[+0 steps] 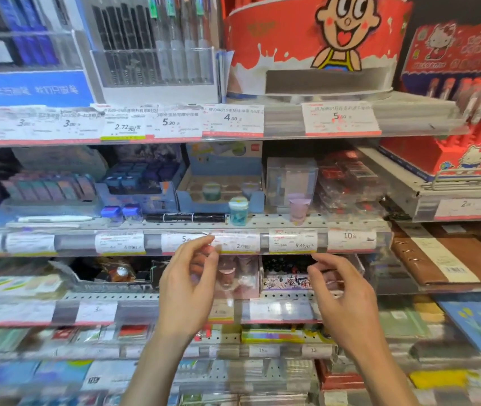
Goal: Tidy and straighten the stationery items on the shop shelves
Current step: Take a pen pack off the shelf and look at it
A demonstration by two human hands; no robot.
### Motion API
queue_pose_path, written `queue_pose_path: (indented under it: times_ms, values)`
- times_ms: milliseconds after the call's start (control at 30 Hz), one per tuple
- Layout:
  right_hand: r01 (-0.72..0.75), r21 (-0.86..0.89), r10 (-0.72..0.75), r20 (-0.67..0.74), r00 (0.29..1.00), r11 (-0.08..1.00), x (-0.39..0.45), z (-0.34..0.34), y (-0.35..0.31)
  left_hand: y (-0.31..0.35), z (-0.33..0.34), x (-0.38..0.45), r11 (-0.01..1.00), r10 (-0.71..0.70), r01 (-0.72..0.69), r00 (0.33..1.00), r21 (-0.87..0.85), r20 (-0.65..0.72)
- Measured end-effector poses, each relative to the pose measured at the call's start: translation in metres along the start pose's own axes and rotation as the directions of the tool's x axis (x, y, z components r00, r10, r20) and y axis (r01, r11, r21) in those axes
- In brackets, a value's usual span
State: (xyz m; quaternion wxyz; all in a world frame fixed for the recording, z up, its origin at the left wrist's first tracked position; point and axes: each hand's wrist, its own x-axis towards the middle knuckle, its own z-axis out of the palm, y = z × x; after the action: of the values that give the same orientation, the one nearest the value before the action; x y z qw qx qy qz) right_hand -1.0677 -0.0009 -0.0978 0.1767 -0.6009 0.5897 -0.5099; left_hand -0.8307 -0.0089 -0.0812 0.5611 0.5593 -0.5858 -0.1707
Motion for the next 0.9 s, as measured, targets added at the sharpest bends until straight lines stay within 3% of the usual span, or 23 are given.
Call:
queue_pose_path:
  times_ms: [267, 433, 600, 733, 900]
  values:
    - [0.043, -0.121, -0.056, -0.105, 0.993, 0.992, -0.005, 0.036, -0.047, -0.03, -0.064, 0.036, 0.997, 0.072, -0.073, 0.997, 0.03, 0.036]
    - [0.201, -0.224, -0.217, -0.051, 0.975, 0.954, 0.009, 0.066, -0.096, -0.041, -0.099, 0.07, 0.973, 0.174, -0.189, 0.978, 0.133, 0.115]
    - [0.371, -0.329, -0.349, 0.125, 0.929, 0.869, 0.037, 0.099, -0.133, -0.042, -0.117, 0.104, 0.866, 0.291, -0.384, 0.908, 0.319, 0.303]
    - [0.376, -0.515, -0.233, 0.321, 0.918, 0.771, 0.059, 0.115, -0.155, -0.036, -0.118, 0.12, 0.786, 0.265, -0.448, 0.867, 0.426, 0.423]
    - [0.359, -0.625, -0.049, 0.456, 0.889, 0.693, 0.07, 0.129, -0.16, -0.026, -0.116, 0.128, 0.714, 0.191, -0.459, 0.854, 0.528, 0.485]
